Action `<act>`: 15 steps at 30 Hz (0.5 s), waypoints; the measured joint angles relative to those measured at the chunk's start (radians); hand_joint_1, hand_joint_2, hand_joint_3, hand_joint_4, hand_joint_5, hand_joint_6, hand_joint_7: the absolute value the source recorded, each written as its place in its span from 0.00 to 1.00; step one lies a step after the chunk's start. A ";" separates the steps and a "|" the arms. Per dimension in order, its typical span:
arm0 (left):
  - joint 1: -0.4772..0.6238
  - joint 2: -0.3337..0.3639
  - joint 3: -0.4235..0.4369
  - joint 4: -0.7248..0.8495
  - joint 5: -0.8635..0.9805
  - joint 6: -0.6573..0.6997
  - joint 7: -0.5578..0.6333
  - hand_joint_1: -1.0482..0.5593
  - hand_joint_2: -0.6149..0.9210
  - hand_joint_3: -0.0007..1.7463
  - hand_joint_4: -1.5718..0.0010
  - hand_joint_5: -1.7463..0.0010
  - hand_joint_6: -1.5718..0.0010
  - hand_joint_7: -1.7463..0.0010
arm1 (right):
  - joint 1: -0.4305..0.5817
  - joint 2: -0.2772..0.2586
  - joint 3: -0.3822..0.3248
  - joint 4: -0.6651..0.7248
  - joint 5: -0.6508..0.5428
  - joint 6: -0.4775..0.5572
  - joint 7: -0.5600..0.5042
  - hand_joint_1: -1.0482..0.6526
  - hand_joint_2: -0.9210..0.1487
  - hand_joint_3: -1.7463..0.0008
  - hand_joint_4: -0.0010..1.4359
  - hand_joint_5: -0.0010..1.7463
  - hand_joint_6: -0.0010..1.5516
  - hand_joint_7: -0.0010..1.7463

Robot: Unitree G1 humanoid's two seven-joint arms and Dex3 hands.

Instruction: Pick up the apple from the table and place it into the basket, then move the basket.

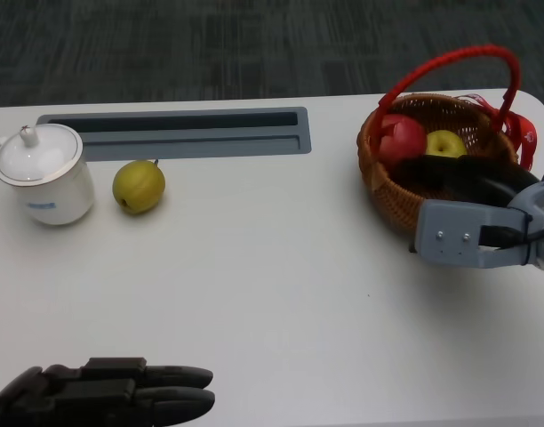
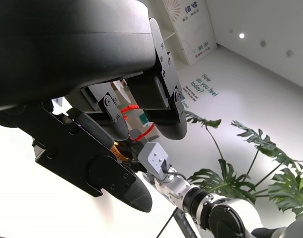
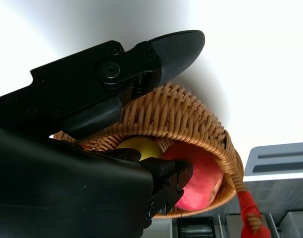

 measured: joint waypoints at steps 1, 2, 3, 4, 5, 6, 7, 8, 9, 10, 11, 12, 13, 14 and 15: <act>-0.006 0.003 -0.001 0.003 -0.003 0.000 -0.002 0.37 0.79 0.00 0.34 0.96 0.36 0.98 | 0.005 -0.010 -0.002 -0.003 0.004 -0.020 -0.010 0.05 0.02 0.98 0.19 0.02 0.16 0.01; -0.013 0.005 -0.001 0.005 -0.005 0.000 -0.004 0.38 0.79 0.00 0.34 0.96 0.36 0.98 | 0.010 -0.020 -0.003 -0.007 0.007 -0.042 -0.022 0.08 0.02 0.98 0.22 0.02 0.17 0.01; -0.022 0.007 -0.002 0.007 -0.007 0.001 -0.006 0.38 0.79 0.00 0.34 0.96 0.36 0.98 | 0.015 -0.030 -0.004 -0.013 0.009 -0.066 -0.034 0.10 0.03 0.99 0.24 0.03 0.17 0.01; -0.029 0.009 -0.002 0.009 -0.009 0.002 -0.008 0.38 0.79 0.00 0.34 0.96 0.36 0.98 | 0.020 -0.039 -0.004 -0.019 0.010 -0.087 -0.047 0.12 0.03 0.99 0.26 0.03 0.18 0.01; -0.035 0.010 -0.002 0.010 -0.009 0.004 -0.008 0.38 0.79 0.00 0.34 0.96 0.35 0.98 | 0.024 -0.048 -0.004 -0.026 0.011 -0.109 -0.059 0.13 0.04 1.00 0.28 0.03 0.20 0.01; -0.039 0.011 -0.002 0.012 -0.009 0.006 -0.008 0.38 0.79 0.00 0.34 0.96 0.35 0.98 | 0.030 -0.057 -0.004 -0.032 0.012 -0.130 -0.070 0.14 0.04 1.00 0.29 0.02 0.21 0.01; -0.043 0.012 -0.002 0.014 -0.009 0.010 -0.008 0.37 0.79 0.00 0.34 0.96 0.35 0.98 | 0.035 -0.066 -0.005 -0.037 0.015 -0.151 -0.082 0.14 0.05 1.00 0.31 0.02 0.22 0.02; -0.047 0.012 -0.002 0.017 -0.009 0.013 -0.008 0.37 0.79 0.00 0.34 0.96 0.35 0.98 | 0.041 -0.074 -0.007 -0.041 0.017 -0.171 -0.093 0.15 0.05 1.00 0.32 0.02 0.24 0.02; -0.052 0.012 -0.003 0.019 -0.009 0.016 -0.008 0.37 0.79 0.00 0.34 0.96 0.35 0.98 | 0.048 -0.083 -0.009 -0.044 0.019 -0.194 -0.105 0.15 0.05 1.00 0.34 0.02 0.25 0.02; -0.058 0.012 -0.003 0.022 -0.008 0.018 -0.008 0.37 0.79 0.00 0.34 0.96 0.35 0.98 | 0.055 -0.091 -0.012 -0.048 0.020 -0.220 -0.118 0.15 0.05 1.00 0.35 0.02 0.26 0.02; -0.062 0.012 -0.004 0.024 -0.008 0.020 -0.008 0.37 0.79 0.00 0.34 0.96 0.35 0.98 | 0.062 -0.099 -0.015 -0.054 0.021 -0.247 -0.132 0.15 0.05 1.00 0.36 0.02 0.28 0.02; -0.066 0.011 -0.004 0.026 -0.007 0.021 -0.008 0.37 0.79 0.00 0.34 0.96 0.35 0.98 | 0.070 -0.107 -0.018 -0.061 0.022 -0.277 -0.148 0.15 0.05 1.00 0.37 0.02 0.28 0.02; -0.069 0.011 -0.004 0.027 -0.006 0.023 -0.008 0.37 0.79 0.00 0.34 0.96 0.35 0.98 | 0.079 -0.114 -0.022 -0.069 0.023 -0.305 -0.165 0.14 0.05 1.00 0.38 0.02 0.29 0.02; -0.071 0.011 -0.004 0.028 -0.003 0.026 -0.008 0.37 0.79 0.00 0.34 0.96 0.35 0.98 | 0.088 -0.122 -0.025 -0.077 0.024 -0.329 -0.181 0.14 0.05 1.00 0.39 0.02 0.30 0.02; -0.073 0.011 -0.004 0.029 0.001 0.028 -0.008 0.37 0.80 0.00 0.34 0.96 0.35 0.98 | 0.098 -0.131 -0.027 -0.085 0.025 -0.350 -0.197 0.14 0.05 1.00 0.39 0.02 0.30 0.02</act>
